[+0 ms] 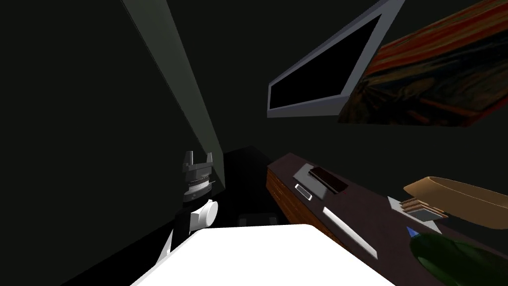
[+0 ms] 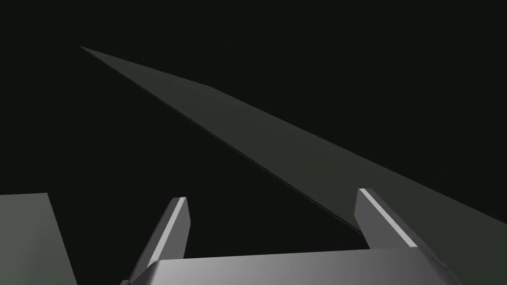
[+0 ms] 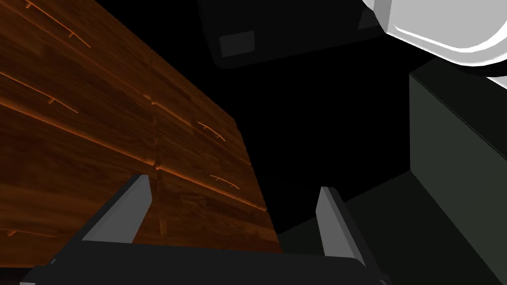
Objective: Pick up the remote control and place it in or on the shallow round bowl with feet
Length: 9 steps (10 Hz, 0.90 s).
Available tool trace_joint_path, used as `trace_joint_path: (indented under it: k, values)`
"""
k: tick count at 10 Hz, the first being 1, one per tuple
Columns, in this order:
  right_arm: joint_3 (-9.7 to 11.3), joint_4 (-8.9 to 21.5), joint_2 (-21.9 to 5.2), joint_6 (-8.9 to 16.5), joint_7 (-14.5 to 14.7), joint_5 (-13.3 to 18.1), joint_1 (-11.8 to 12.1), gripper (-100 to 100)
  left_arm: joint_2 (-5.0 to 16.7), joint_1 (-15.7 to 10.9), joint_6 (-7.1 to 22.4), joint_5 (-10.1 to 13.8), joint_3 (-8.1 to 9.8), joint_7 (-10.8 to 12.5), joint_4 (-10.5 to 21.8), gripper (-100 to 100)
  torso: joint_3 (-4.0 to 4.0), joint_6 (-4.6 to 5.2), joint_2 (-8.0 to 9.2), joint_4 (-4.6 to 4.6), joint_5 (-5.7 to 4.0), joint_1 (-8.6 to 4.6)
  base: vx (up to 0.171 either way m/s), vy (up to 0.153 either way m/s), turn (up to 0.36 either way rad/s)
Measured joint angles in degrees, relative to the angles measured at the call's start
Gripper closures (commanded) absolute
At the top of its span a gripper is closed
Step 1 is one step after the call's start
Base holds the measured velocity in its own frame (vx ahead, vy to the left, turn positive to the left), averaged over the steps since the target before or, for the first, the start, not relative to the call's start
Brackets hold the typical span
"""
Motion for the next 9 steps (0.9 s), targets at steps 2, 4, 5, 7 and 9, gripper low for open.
trace_joint_path:
  k: [2,4,5,7,9]
  values:
    - [1.3,2.8,-1.3,1.6,1.3,2.8,1.3,-100,0.0,0.0,0.0,0.0,0.01,0.0,0.0,0,-0.02,0.07,-0.03,-0.01,-0.04,-0.03,0.046,-0.05,0.225]
    - [2.5,5.9,-2.9,2.2,1.5,4.8,1.0,-100,0.0,0.0,0.0,0.0,0.01,0.0,0.0,0,0.02,0.07,0.04,0.01,-0.01,0.06,0.036,-0.034,0.186]
    - [3.2,6.3,-4.3,2.8,1.3,5.8,1.6,-100,0.0,0.0,0.0,0.0,0.0,0.0,0.0,0,0.0,0.03,0.01,0.0,0.0,0.06,0.063,-0.062,0.399]
    - [3.9,12.2,-6.1,2.1,2.2,8.5,1.2,-100,0.0,0.0,0.0,0.0,0.01,0.0,0.0,0,-0.04,0.04,-0.07,-0.01,-0.04,-0.15,0.049,-0.086,0.195]
    - [4.6,12.4,-8.0,3.2,2.1,10.0,2.3,-100,0.0,0.0,0.0,0.0,0.01,0.0,0.0,0,-0.02,0.05,-0.03,0.0,-0.03,-0.02,0.054,-0.07,0.188]
